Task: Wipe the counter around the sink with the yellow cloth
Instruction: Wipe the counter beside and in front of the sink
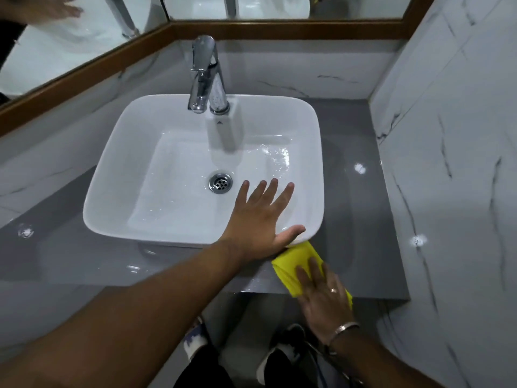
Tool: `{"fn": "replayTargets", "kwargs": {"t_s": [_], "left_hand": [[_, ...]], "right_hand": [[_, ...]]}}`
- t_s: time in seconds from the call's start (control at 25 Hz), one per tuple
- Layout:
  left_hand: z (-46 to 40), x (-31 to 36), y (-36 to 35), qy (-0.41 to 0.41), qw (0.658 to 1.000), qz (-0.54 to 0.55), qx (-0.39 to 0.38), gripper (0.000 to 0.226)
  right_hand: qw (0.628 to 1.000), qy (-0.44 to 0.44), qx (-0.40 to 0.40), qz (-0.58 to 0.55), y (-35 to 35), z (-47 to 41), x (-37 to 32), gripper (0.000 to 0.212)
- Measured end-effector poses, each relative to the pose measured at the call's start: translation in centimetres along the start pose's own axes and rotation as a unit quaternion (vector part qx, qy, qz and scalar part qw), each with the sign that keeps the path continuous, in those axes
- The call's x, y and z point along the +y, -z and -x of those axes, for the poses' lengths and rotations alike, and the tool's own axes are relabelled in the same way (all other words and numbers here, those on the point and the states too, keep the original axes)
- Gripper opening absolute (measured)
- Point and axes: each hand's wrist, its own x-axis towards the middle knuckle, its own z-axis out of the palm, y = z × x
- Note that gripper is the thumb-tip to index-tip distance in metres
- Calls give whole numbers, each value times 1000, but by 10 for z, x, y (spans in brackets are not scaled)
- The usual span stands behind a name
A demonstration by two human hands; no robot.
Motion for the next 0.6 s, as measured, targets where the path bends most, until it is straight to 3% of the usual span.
{"fn": "replayTargets", "kwargs": {"t_s": [0.08,0.16,0.32,0.44,0.52,0.6], "left_hand": [[21,-31,5,10,1000,-4,-21,82],[59,-102,13,33,998,-44,-28,83],[132,-277,47,120,986,-103,-42,82],[127,-316,52,-3,990,-132,-47,72],[120,-312,47,-69,990,-119,-19,70],[120,-317,44,-78,992,-96,11,70]], "right_hand": [[999,-51,-1,2,9,-11,9,58],[991,-130,9,-35,14,-20,5,63],[959,-260,67,-88,3,-43,-86,69],[943,-285,45,-165,-1,-49,-213,65],[947,-263,-3,-184,-5,-59,-225,67],[966,-241,-4,-92,-16,-56,-189,68]]}}
